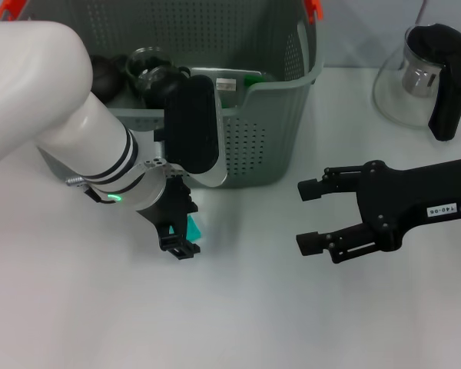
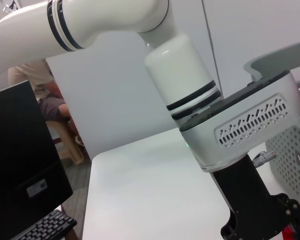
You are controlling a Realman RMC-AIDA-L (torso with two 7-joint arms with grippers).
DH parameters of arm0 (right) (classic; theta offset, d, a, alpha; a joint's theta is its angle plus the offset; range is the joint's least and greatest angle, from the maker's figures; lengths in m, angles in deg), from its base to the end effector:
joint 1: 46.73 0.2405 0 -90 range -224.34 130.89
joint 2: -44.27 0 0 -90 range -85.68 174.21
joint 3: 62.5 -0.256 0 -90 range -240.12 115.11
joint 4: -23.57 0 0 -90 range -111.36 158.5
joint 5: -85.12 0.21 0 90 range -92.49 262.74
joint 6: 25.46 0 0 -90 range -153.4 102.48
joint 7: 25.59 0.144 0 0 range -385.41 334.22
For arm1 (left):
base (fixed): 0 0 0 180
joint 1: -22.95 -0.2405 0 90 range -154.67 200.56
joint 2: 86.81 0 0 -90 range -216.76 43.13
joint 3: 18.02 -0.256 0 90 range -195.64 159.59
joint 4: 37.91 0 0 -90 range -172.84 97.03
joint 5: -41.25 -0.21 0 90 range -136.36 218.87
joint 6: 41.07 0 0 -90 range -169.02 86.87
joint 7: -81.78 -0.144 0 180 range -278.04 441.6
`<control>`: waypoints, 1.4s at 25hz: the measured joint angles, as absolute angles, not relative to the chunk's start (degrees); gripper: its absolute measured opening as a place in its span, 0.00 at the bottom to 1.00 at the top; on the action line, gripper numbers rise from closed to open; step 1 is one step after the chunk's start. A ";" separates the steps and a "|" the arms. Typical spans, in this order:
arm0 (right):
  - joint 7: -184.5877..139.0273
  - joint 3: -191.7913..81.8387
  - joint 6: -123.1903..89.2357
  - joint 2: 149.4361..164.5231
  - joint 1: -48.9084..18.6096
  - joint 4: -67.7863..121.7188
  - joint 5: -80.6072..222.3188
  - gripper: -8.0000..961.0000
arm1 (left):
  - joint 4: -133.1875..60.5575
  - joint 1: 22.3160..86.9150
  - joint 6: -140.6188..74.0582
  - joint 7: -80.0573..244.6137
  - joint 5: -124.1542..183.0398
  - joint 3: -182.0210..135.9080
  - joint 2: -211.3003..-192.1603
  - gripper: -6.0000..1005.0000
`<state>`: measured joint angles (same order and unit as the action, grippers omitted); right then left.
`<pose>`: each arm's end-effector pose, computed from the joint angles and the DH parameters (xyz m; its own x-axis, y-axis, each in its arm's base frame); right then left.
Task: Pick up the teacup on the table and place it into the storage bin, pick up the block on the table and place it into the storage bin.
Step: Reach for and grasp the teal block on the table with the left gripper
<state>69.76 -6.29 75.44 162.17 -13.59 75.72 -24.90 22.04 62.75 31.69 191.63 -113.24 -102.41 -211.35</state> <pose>0.1900 0.3260 0.0091 0.8785 -0.3016 -0.3705 -0.2810 -0.9534 0.1098 -0.1876 0.3667 -0.0733 0.8830 0.0521 -0.4665 -0.0550 -0.9755 -0.2132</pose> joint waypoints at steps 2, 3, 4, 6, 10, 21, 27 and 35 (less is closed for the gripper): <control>69.75 -6.28 75.43 162.27 -13.59 75.67 -25.10 0.97 | 22.03 62.91 31.65 192.01 -113.31 -102.46 -211.34 0.67; 69.73 -6.28 75.36 162.29 -13.57 75.65 -25.24 0.97 | 21.97 63.08 31.64 192.23 -113.34 -102.53 -211.31 0.67; 69.71 -6.29 75.24 162.30 -13.55 75.63 -25.33 0.97 | 21.90 63.13 31.63 192.32 -113.36 -102.56 -211.30 0.67; 69.59 -6.25 74.99 162.30 -13.49 75.56 -25.47 0.97 | 21.55 63.34 31.58 192.57 -113.55 -102.62 -211.25 0.67; 68.92 -6.25 74.74 162.28 -13.38 74.72 -25.52 0.97 | 20.83 63.54 30.90 193.50 -114.53 -102.98 -211.26 0.67; 68.28 -6.40 74.64 162.13 -13.07 73.72 -25.53 0.97 | 19.96 64.20 30.98 194.02 -114.71 -103.25 -211.20 0.67; 68.27 -6.59 74.64 162.13 -13.07 73.67 -25.53 0.97 | 19.88 64.28 31.24 194.01 -115.06 -103.26 -211.14 0.67; 68.27 -6.79 74.65 162.13 -13.06 73.58 -25.53 0.97 | 19.99 64.33 31.81 194.02 -115.57 -103.26 -211.11 0.68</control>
